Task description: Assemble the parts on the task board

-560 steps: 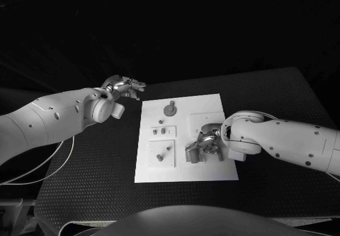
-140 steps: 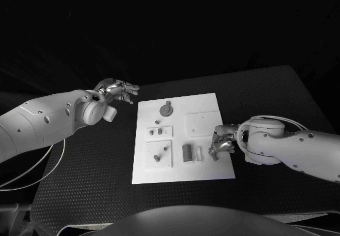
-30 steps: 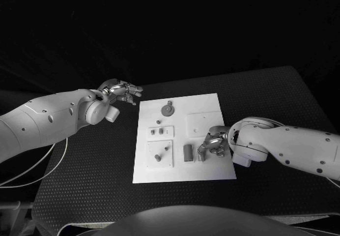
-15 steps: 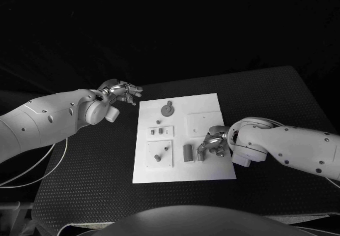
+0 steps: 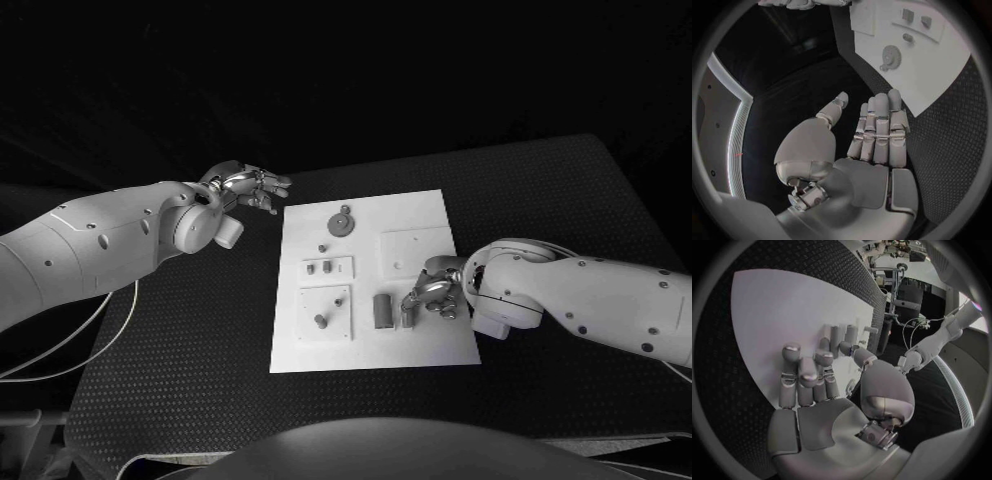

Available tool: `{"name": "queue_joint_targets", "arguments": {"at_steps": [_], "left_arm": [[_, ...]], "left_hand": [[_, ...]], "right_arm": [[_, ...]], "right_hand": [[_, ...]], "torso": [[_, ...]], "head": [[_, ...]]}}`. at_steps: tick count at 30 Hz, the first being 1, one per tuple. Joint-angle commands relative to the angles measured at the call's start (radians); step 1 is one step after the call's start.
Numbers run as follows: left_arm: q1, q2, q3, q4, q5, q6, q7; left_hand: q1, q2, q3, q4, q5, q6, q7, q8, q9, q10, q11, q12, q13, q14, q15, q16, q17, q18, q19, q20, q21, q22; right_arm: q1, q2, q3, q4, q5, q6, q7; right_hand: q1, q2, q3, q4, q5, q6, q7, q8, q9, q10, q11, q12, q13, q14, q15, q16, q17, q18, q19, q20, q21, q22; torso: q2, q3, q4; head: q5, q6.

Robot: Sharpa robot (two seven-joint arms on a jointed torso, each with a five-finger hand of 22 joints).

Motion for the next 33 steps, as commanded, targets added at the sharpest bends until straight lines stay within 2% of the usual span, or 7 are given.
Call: {"name": "queue_joint_targets", "arguments": {"at_steps": [1,9,15,27,33], "left_arm": [[0.001,0.002,0.000,0.001,-0.002,0.013,0.004],[0.001,0.002,0.000,0.001,-0.002,0.013,0.004],[0.001,0.002,0.000,0.000,-0.003,0.015,0.003],[0.001,0.002,0.000,-0.001,-0.005,0.018,0.000],[0.001,0.003,0.000,-0.002,-0.005,0.018,0.000]], "left_hand": [[-0.009,0.000,0.005,-0.001,-0.002,-0.002,0.002,0.006,-0.001,-0.005,0.000,-0.002,0.001,0.008,-0.001,-0.003,0.002,0.013,0.007,-0.002,-0.007,0.001],[-0.009,0.000,0.005,-0.001,-0.002,-0.002,0.002,0.006,-0.001,-0.005,0.000,-0.002,0.001,0.008,-0.001,-0.003,0.002,0.013,0.007,-0.002,-0.007,0.001],[-0.009,0.001,0.006,-0.001,-0.002,-0.002,0.002,0.007,-0.001,-0.005,0.000,-0.002,0.001,0.008,-0.001,-0.003,0.002,0.013,0.007,-0.002,-0.007,0.001],[-0.010,0.001,0.006,-0.001,-0.002,-0.002,0.002,0.007,-0.001,-0.005,0.000,-0.002,0.001,0.008,-0.001,-0.003,0.002,0.013,0.007,-0.002,-0.007,0.002],[-0.010,0.001,0.006,-0.001,-0.002,-0.002,0.002,0.007,-0.001,-0.005,0.000,-0.002,0.001,0.008,-0.001,-0.003,0.002,0.013,0.007,-0.002,-0.007,0.002]], "right_arm": [[-0.008,0.012,-0.002,0.007,0.005,0.003,0.045],[-0.009,0.016,-0.002,0.008,-0.006,0.009,0.052],[-0.010,0.016,-0.002,0.008,-0.006,0.009,0.058],[-0.011,0.016,-0.002,0.013,-0.006,-0.005,0.070],[-0.011,0.014,-0.002,0.018,-0.010,-0.002,0.075]], "right_hand": [[0.002,-0.019,0.004,0.017,0.001,-0.017,0.009,-0.007,-0.012,-0.006,0.001,0.006,-0.001,0.011,-0.012,-0.005,0.000,0.031,0.003,-0.007,-0.006,0.010],[0.029,-0.058,0.009,0.032,0.000,-0.026,0.012,-0.007,-0.016,-0.012,0.003,0.008,0.000,0.009,-0.009,-0.007,0.001,0.031,0.002,-0.007,-0.009,0.011],[0.034,-0.073,0.009,0.052,0.000,-0.028,0.012,-0.005,-0.017,-0.013,0.004,0.009,0.000,0.009,-0.009,-0.008,0.002,0.031,0.003,-0.007,-0.010,0.011],[0.027,-0.117,0.010,0.145,0.000,-0.032,0.012,0.001,-0.022,-0.016,0.004,0.012,-0.001,0.009,-0.009,-0.009,0.004,0.031,0.003,-0.006,-0.014,0.013],[0.026,-0.123,0.008,0.158,0.000,-0.032,0.012,0.002,-0.022,-0.016,0.004,0.013,0.000,0.009,-0.009,-0.009,0.004,0.031,0.003,-0.006,-0.014,0.014]], "torso": [[0.000,-0.0004,0.0002],[0.000,0.0002,-0.0001],[0.000,0.0004,0.0001],[0.000,0.0004,0.0004],[0.000,0.0001,0.0000]], "head": [[0.000,0.000],[0.001,0.000],[0.002,0.000],[0.003,0.000],[0.004,0.000]]}}
